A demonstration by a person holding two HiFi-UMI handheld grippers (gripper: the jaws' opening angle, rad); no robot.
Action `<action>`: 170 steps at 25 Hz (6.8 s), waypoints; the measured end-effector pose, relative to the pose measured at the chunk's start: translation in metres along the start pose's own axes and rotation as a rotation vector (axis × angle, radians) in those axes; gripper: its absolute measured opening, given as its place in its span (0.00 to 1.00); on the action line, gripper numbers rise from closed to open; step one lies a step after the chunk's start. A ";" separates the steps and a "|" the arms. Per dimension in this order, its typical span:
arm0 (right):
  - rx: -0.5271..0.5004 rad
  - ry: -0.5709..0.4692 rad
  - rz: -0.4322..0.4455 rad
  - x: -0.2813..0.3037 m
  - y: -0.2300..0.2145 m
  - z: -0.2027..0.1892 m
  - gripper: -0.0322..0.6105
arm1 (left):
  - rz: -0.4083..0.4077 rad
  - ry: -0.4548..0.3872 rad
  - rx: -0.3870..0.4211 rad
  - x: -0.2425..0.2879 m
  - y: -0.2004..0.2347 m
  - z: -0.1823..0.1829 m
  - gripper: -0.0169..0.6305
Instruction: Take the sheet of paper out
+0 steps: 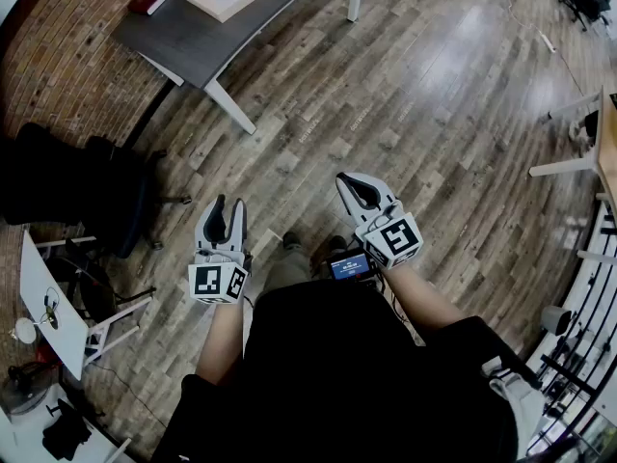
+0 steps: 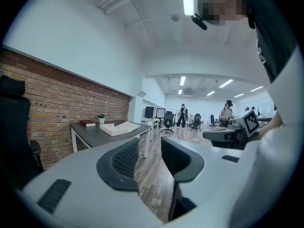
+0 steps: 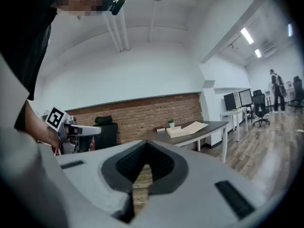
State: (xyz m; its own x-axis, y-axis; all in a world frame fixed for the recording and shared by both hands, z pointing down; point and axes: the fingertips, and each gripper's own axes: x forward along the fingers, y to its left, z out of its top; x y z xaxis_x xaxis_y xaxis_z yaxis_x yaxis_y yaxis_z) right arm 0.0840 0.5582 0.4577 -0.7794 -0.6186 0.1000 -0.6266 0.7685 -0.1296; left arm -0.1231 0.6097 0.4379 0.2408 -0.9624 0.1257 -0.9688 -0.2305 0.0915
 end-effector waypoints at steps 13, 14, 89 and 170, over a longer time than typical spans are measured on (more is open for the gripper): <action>-0.024 -0.013 -0.063 -0.016 0.020 0.020 0.05 | -0.095 -0.063 -0.020 -0.017 -0.017 0.012 0.22; -0.023 -0.019 -0.061 -0.015 0.023 0.021 0.05 | -0.092 -0.063 -0.026 -0.020 -0.016 0.010 0.22; -0.021 0.076 0.003 0.117 -0.153 0.021 0.05 | -0.012 -0.009 -0.173 0.187 0.063 -0.021 0.22; -0.086 0.212 0.530 0.863 -0.619 0.151 0.05 | 0.406 0.406 -0.215 0.875 0.446 0.023 0.22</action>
State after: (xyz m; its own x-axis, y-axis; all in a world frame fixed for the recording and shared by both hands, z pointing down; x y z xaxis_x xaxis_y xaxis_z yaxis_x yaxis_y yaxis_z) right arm -0.2008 -0.4760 0.4750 -0.9649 -0.1063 0.2402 -0.1419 0.9805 -0.1361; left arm -0.3464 -0.3383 0.5662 -0.1010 -0.8258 0.5548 -0.9645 0.2180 0.1489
